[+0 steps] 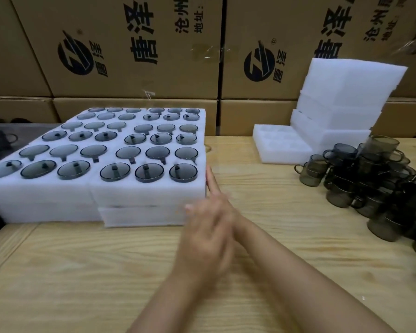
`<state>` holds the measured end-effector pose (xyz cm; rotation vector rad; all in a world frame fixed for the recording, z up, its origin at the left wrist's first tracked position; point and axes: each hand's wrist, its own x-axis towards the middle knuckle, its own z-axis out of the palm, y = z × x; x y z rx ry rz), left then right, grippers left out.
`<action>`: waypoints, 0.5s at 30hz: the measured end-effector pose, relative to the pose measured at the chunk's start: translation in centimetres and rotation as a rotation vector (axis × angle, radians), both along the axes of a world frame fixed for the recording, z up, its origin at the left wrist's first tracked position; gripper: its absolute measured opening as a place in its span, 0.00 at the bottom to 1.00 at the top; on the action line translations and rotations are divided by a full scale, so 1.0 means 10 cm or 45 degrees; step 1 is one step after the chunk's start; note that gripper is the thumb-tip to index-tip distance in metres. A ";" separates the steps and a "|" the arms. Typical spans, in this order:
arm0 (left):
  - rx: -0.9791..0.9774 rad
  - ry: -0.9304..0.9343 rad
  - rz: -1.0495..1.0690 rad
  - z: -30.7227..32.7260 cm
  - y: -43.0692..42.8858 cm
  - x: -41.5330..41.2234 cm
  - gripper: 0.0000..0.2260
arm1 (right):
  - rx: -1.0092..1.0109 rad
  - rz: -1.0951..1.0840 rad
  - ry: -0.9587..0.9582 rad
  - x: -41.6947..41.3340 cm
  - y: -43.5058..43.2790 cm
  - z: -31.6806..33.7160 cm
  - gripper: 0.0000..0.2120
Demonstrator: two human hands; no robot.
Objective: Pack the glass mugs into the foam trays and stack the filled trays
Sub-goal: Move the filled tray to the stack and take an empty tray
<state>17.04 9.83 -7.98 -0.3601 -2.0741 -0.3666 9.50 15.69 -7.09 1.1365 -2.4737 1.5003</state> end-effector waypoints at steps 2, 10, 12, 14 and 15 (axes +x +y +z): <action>-0.034 -0.120 -0.200 -0.14 0.26 0.03 0.15 | 0.077 -0.224 -0.119 -0.03 0.23 -0.15 0.17; -0.021 -0.708 0.076 -0.28 0.25 -0.23 0.17 | 0.437 -0.556 0.015 -1.27 0.99 -0.24 0.28; -0.023 -0.736 0.075 -0.32 0.24 -0.28 0.18 | 0.530 -0.614 -0.007 -1.53 1.03 -0.22 0.30; -0.002 -0.722 0.052 -0.35 0.22 -0.30 0.17 | 0.539 -0.684 -0.003 -1.78 1.01 -0.09 0.32; 0.013 -0.709 0.046 -0.36 0.22 -0.30 0.17 | 0.564 -0.712 -0.012 -1.88 0.99 -0.05 0.33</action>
